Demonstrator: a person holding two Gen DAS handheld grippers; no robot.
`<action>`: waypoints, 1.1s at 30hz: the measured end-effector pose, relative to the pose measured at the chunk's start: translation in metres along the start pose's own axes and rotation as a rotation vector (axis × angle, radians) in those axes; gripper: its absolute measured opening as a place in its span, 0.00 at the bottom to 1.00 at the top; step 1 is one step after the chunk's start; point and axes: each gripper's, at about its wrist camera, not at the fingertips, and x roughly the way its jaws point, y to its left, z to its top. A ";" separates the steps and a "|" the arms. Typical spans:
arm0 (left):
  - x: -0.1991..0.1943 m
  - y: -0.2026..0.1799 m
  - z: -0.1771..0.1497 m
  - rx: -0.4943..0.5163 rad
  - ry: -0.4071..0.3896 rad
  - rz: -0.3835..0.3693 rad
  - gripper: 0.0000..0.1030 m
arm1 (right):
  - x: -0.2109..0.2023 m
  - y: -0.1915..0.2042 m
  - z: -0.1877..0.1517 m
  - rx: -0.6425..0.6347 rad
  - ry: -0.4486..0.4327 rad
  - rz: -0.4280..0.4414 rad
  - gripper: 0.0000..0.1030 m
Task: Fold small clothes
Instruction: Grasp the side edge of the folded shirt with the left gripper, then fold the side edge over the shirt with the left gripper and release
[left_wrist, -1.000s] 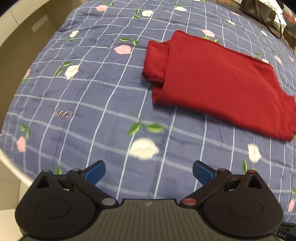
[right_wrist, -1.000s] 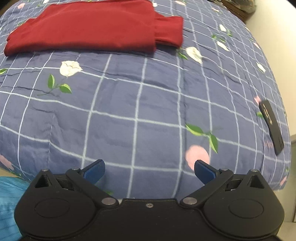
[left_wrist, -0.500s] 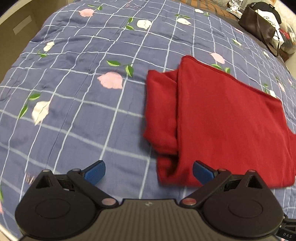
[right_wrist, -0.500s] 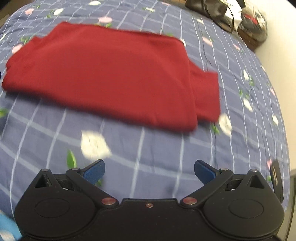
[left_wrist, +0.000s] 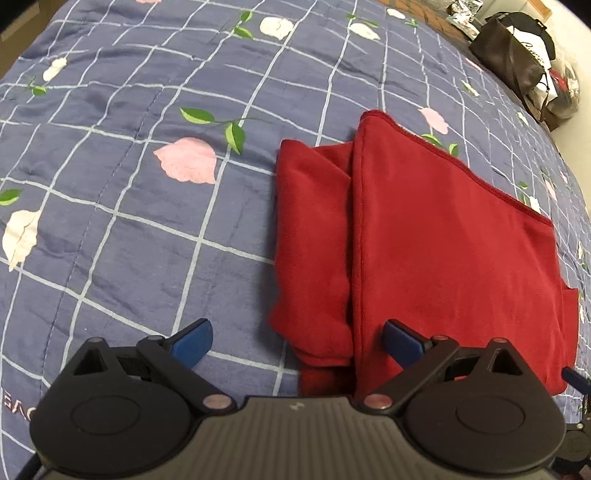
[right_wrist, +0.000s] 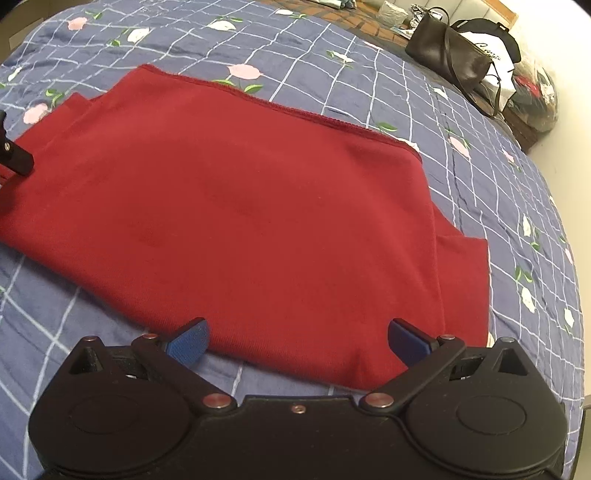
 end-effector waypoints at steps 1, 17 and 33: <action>0.001 0.000 0.001 -0.006 0.007 0.001 0.96 | 0.004 0.001 0.000 -0.008 0.005 0.000 0.99; 0.011 -0.012 0.011 -0.044 0.045 -0.055 0.48 | 0.024 0.005 -0.004 -0.021 0.036 0.020 0.99; -0.035 -0.049 0.024 0.006 -0.022 -0.110 0.15 | 0.025 0.002 -0.003 -0.071 0.041 0.055 0.99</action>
